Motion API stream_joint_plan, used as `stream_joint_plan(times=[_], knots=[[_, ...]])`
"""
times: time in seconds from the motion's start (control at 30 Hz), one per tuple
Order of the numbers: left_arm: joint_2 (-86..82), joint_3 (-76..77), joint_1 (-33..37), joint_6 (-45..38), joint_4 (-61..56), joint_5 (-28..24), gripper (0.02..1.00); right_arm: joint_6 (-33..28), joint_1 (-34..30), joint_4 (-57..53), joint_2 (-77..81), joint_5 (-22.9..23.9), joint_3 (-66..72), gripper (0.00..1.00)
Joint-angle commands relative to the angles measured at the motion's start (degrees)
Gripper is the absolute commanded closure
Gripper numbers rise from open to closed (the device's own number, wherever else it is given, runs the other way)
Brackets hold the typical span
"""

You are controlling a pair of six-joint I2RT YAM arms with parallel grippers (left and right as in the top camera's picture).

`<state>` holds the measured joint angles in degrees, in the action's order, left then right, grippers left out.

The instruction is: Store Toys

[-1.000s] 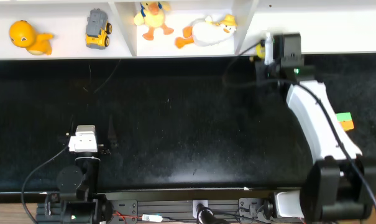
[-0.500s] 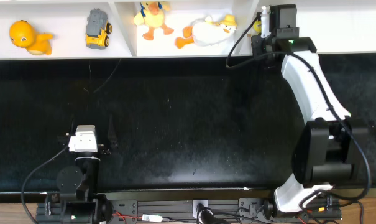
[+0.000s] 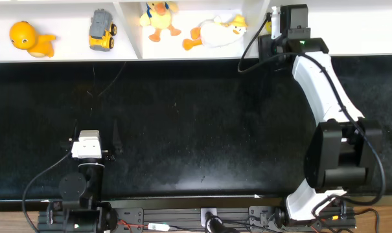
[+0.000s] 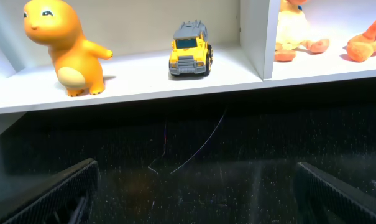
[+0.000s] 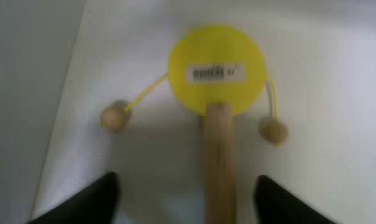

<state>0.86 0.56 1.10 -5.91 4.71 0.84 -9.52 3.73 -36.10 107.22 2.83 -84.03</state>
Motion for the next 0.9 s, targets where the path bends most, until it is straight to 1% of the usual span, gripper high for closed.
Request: stream_joint_plan(times=[0.03,0.1,0.2,0.27,0.33,0.43,0.57,0.7,0.9], knots=[[-0.70,-0.11,0.00,0.20,0.13,-0.76,0.020,0.31,-0.07,-6.58,-6.64,0.24,-0.90,0.123],[-0.70,-0.11,0.00,0.20,0.11,-0.76,0.020,0.31,-0.50,-10.91,-10.05,1.70,0.87,0.086],[-0.70,-0.11,0.00,0.20,0.11,-0.76,0.020,0.33,-1.20,-16.00,-15.80,1.92,5.88,0.020],[-0.70,-0.11,0.00,0.20,0.11,-0.76,0.020,1.01,-1.55,-18.69,-21.07,1.79,11.08,0.007],[-0.70,-0.11,0.00,0.20,0.11,-0.76,0.020,3.08,-1.55,-20.26,-27.28,1.40,16.87,0.005],[-0.70,-0.11,0.00,0.20,0.11,-0.76,0.020,3.13,-1.55,-20.65,-38.14,1.46,25.31,0.007],[-0.70,-0.11,0.00,0.20,0.11,-0.76,0.020,3.13,-1.51,-20.76,-51.65,1.46,32.11,0.005],[-0.70,-0.11,0.00,0.20,0.11,-0.76,0.020,3.13,-1.51,-20.85,-55.04,1.44,32.33,0.005],[-0.70,-0.11,0.00,0.20,0.11,-0.76,0.020,3.10,-1.57,-21.05,-55.56,0.85,32.41,0.005]])
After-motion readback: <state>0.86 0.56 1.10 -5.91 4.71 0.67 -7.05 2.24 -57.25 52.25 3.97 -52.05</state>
